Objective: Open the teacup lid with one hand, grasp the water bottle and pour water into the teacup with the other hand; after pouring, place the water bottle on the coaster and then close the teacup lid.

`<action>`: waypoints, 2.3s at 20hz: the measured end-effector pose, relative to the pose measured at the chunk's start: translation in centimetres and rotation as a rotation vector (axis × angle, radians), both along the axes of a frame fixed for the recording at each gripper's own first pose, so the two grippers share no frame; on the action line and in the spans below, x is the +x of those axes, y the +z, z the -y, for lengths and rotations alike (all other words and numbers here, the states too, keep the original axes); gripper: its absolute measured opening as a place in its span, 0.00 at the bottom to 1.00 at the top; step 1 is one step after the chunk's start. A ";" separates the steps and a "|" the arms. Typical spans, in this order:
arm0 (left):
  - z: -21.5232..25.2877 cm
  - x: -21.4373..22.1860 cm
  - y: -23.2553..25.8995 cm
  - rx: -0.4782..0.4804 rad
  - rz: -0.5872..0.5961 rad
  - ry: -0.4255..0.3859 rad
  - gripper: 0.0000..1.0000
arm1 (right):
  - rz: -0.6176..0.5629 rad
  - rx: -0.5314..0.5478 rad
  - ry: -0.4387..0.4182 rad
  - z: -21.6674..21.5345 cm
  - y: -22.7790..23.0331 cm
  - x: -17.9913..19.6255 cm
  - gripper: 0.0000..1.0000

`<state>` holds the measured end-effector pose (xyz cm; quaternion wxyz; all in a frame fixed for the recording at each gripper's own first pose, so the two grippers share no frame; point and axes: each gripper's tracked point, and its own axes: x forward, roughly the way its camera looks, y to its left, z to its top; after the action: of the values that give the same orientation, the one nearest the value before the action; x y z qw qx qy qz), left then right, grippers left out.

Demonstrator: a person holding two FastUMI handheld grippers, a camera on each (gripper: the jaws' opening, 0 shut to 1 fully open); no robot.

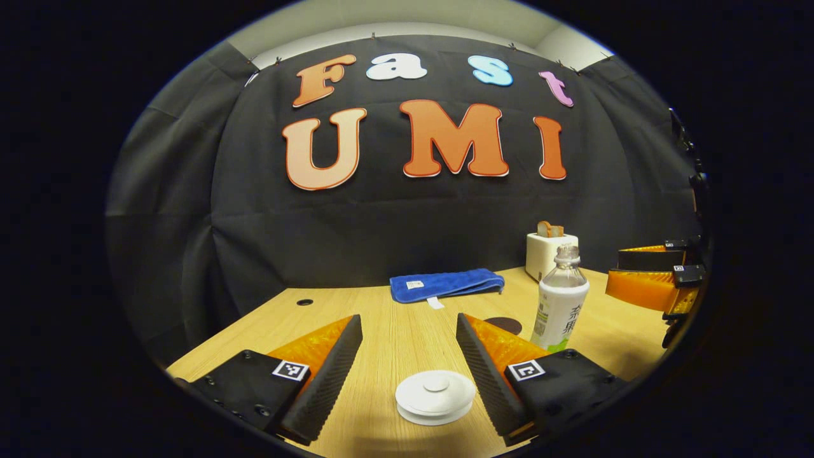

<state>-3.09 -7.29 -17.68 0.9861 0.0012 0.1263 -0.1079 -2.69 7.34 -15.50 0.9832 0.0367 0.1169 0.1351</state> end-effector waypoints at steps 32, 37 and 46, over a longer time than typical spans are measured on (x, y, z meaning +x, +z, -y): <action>2.7 1.2 -8.8 0.017 -0.194 -0.035 0.30 | -0.142 -0.032 0.049 -1.6 -5.7 0.5 0.97; 2.4 1.4 -7.3 0.028 -0.150 -0.028 0.30 | -0.156 -0.053 0.066 -2.5 -6.4 1.0 0.97; -0.7 1.6 -4.3 0.026 -0.079 0.036 0.30 | -0.222 -0.072 0.083 -4.4 -8.5 1.8 0.97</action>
<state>-1.50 -6.62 -21.95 0.9820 0.0075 0.1668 -0.0885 -0.86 11.75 -23.97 0.9586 0.0110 0.2310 0.1663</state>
